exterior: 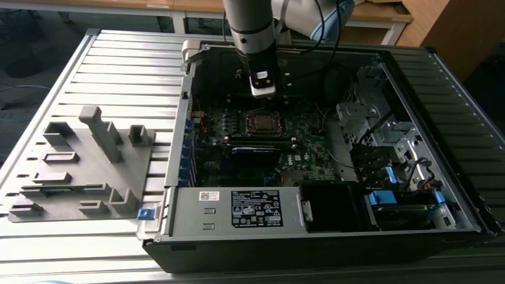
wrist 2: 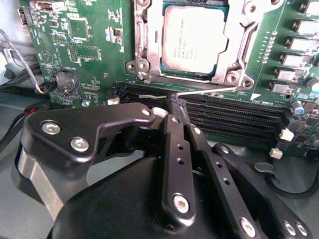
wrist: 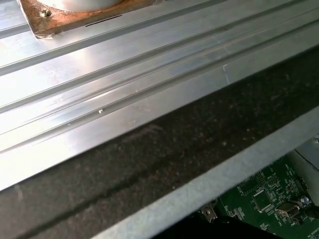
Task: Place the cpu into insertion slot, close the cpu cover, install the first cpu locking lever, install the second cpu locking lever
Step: 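Install the first cpu locking lever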
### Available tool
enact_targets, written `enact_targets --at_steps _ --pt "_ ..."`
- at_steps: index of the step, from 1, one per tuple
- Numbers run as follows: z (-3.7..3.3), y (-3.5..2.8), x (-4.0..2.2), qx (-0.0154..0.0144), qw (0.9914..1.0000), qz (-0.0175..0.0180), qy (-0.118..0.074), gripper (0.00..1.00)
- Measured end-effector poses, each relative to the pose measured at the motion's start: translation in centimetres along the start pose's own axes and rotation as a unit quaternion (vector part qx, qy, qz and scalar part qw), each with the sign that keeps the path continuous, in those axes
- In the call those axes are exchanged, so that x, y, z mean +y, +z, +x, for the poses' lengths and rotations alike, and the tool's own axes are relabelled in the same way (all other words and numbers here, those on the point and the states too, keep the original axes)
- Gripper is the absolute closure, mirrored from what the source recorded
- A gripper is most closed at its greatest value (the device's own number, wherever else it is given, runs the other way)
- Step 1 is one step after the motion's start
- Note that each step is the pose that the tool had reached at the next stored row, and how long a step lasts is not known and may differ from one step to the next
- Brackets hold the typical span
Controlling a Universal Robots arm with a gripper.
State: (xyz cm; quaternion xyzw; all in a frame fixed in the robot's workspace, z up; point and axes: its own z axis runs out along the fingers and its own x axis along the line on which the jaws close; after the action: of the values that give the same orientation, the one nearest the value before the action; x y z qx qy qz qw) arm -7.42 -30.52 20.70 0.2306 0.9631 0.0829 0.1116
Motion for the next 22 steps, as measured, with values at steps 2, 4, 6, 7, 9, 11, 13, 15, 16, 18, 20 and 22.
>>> enact_targets --at_steps 2,4,6,7,9,11,13,15,16,18,20,22 --pt "0.00 0.04 -0.03 -0.0001 1.00000 0.0001 0.000 0.89" --pt "0.01 0.14 -0.06 -0.0007 1.00000 -0.0003 0.000 0.89" --pt "0.05 0.32 -0.11 -0.0021 1.00000 -0.0010 0.000 0.89" --pt "0.07 0.43 -0.14 -0.0029 0.99999 -0.0015 0.000 0.89" --pt "0.11 0.62 -0.18 -0.0042 0.99999 -0.0021 -0.001 0.89" --pt "0.13 0.72 -0.20 -0.0048 0.99999 -0.0023 -0.001 0.89" --pt "0.14 0.78 -0.22 -0.0050 0.99998 -0.0023 -0.001 0.89" --pt "0.15 0.83 -0.23 -0.0052 0.99998 -0.0022 -0.001 0.89" --pt "0.16 0.85 -0.24 -0.0052 0.99998 -0.0022 -0.001 0.89" --pt "0.14 0.88 -0.28 -0.0052 0.99998 -0.0024 -0.001 0.89" --pt "0.12 0.91 -0.34 -0.0052 0.99998 -0.0025 -0.002 0.89" --pt "0.09 0.95 -0.42 -0.0051 0.99998 -0.0026 -0.002 0.89"
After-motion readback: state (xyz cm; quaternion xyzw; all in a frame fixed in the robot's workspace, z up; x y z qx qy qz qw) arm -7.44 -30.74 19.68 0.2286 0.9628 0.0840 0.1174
